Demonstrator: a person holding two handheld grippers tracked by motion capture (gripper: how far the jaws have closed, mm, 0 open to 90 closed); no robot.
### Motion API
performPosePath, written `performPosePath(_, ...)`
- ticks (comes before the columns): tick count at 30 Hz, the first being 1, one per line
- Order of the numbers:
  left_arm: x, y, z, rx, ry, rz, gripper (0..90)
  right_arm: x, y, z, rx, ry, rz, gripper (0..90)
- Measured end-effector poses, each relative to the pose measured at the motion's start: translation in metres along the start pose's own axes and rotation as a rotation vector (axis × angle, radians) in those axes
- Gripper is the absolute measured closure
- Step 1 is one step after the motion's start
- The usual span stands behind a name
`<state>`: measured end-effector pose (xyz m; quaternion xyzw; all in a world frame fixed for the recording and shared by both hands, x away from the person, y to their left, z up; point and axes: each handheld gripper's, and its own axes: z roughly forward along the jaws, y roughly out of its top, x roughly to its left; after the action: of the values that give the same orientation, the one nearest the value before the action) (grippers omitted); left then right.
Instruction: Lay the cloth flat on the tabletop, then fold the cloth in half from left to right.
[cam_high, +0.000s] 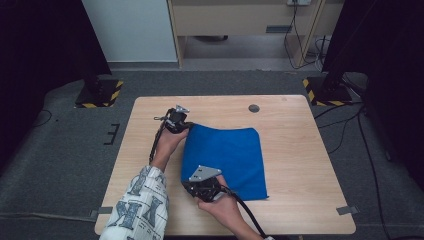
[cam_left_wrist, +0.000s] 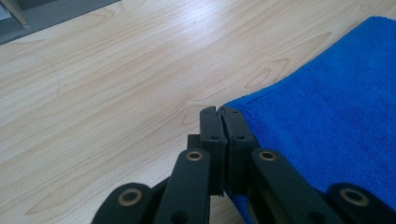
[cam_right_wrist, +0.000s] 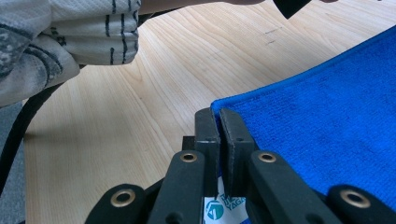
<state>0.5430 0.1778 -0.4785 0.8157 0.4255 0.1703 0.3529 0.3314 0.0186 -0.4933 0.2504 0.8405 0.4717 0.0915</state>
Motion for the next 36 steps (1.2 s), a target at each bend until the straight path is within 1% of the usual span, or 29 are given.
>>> performPosePath(5,0.007,-0.002,-0.004,0.001,-0.001,-0.002,88.2,0.006,0.003,0.004,0.008,-0.008,-0.004,86.9)
performPosePath(7,0.010,-0.003,-0.007,-0.010,-0.001,-0.009,88.2,0.008,0.006,0.007,0.009,-0.016,-0.005,86.9)
performPosePath(9,0.012,-0.003,-0.010,-0.015,-0.001,-0.006,88.2,0.011,0.009,0.008,0.008,-0.022,-0.005,86.9)
performPosePath(10,0.014,-0.003,-0.012,-0.016,-0.007,-0.004,88.2,0.012,0.010,0.010,0.006,-0.025,-0.010,86.9)
performPosePath(12,0.015,-0.004,-0.013,-0.016,-0.010,-0.003,88.2,0.015,0.014,0.012,0.007,-0.029,-0.013,86.9)
performPosePath(13,0.017,-0.006,-0.013,-0.003,-0.013,-0.002,88.2,0.016,0.015,0.013,0.006,-0.029,-0.013,86.9)
performPosePath(14,0.018,-0.006,-0.013,-0.003,-0.012,-0.003,88.2,0.017,0.016,0.014,0.009,-0.031,-0.018,86.9)
performPosePath(19,0.023,-0.007,-0.020,-0.021,-0.012,-0.011,88.2,0.022,0.019,0.017,0.013,-0.031,-0.025,86.9)
performPosePath(23,0.031,-0.011,-0.027,-0.014,0.000,-0.014,88.2,0.027,0.022,0.021,0.012,-0.022,-0.027,86.9)
performPosePath(25,0.035,-0.012,-0.031,-0.015,0.003,-0.016,88.2,0.032,0.025,0.023,0.003,-0.017,-0.033,86.8)
performPosePath(29,0.042,-0.014,-0.041,-0.021,0.011,-0.019,88.1,0.035,0.030,0.027,-0.013,-0.020,-0.018,86.8)
performPosePath(31,0.047,-0.016,-0.045,-0.016,0.018,-0.016,88.1,0.037,0.032,0.031,-0.016,-0.016,-0.015,86.8)
performPosePath(33,0.054,-0.021,-0.047,-0.015,0.015,-0.031,88.1,0.040,0.032,0.034,-0.019,-0.018,-0.012,86.8)
performPosePath(35,0.058,-0.024,-0.049,-0.023,0.006,-0.046,88.1,0.044,0.033,0.039,-0.021,-0.018,-0.008,86.8)
performPosePath(36,0.058,-0.024,-0.049,-0.023,0.006,-0.046,88.1,0.045,0.034,0.041,-0.024,-0.017,-0.005,86.8)
